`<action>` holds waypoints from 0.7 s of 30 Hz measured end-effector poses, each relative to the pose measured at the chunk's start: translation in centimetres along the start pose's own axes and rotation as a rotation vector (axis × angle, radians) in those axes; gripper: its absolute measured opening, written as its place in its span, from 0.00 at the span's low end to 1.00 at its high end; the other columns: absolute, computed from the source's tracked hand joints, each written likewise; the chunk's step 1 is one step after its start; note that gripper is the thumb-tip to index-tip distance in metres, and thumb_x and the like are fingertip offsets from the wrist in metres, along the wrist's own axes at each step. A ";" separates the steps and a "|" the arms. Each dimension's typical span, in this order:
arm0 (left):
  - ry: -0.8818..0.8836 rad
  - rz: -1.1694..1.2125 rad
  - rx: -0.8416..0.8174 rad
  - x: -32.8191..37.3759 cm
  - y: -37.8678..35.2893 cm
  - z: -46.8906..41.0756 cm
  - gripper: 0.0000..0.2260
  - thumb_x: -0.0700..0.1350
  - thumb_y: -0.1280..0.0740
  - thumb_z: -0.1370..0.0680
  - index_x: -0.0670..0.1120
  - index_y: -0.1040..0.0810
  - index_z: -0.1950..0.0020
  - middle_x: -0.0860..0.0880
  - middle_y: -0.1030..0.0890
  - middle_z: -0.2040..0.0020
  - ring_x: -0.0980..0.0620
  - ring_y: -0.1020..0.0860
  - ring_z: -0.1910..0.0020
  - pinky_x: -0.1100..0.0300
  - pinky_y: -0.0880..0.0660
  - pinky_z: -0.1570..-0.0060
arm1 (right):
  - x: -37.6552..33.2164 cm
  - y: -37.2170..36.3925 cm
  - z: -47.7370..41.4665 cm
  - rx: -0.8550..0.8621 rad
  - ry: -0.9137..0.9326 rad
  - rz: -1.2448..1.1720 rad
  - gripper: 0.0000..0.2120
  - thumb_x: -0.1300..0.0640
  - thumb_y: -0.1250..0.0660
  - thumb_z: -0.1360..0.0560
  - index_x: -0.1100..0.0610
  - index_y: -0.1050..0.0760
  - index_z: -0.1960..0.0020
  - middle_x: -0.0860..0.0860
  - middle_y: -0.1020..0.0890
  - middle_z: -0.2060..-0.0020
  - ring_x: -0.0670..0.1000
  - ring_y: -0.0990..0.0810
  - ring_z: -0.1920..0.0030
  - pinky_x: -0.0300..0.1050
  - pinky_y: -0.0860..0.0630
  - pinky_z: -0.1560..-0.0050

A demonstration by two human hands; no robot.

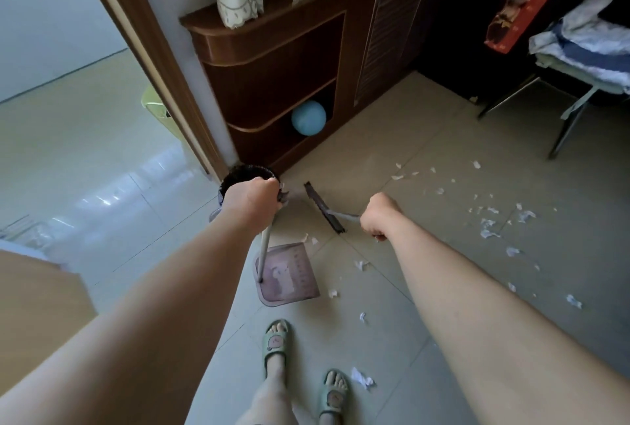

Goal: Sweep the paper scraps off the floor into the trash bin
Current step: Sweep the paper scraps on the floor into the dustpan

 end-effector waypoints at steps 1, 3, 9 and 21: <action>0.006 0.029 0.001 0.1 -0.5 0.8 0.14 0.53 0.37 0.21 0.42 0.27 0.47 0.43 0.22 0.53 0.40 0.21 0.55 0.52 0.23 0.59 | 0.2 -0.6 0.5 0.000 0.024 0.020 0.07 0.66 0.36 0.29 0.61 0.31 0.65 0.58 0.22 0.66 0.56 0.23 0.69 0.40 0.32 0.78; 0.025 0.088 0.010 0.2 -1.2 2.5 0.14 0.53 0.38 0.21 0.42 0.26 0.49 0.43 0.21 0.54 0.39 0.21 0.56 0.51 0.22 0.59 | 0.8 -1.6 1.5 0.000 0.048 0.038 0.03 0.64 0.34 0.29 0.61 0.29 0.58 0.59 0.20 0.56 0.58 0.22 0.62 0.42 0.29 0.70; 0.151 0.135 0.017 -0.8 -3.2 4.9 0.10 0.48 0.37 0.21 0.41 0.25 0.51 0.45 0.27 0.62 0.42 0.25 0.64 0.58 0.32 0.68 | 2.2 -4.5 1.9 -0.001 0.044 0.071 0.12 0.62 0.35 0.26 0.63 0.25 0.44 0.60 0.21 0.43 0.60 0.21 0.44 0.44 0.25 0.53; 0.292 0.357 0.003 -5.9 -7.9 5.9 0.09 0.44 0.37 0.23 0.45 0.32 0.62 0.48 0.29 0.67 0.44 0.30 0.65 0.61 0.41 0.72 | -1.6 -8.4 3.7 -0.092 0.078 0.248 0.09 0.62 0.36 0.26 0.59 0.35 0.63 0.59 0.22 0.54 0.59 0.23 0.56 0.42 0.30 0.61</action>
Point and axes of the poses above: each hand's wrist, its own z-axis away from the middle knuckle, its own y-axis out of the back of the hand, x = y × z, the point moved 2 cm from there along -z, towards the middle knuckle
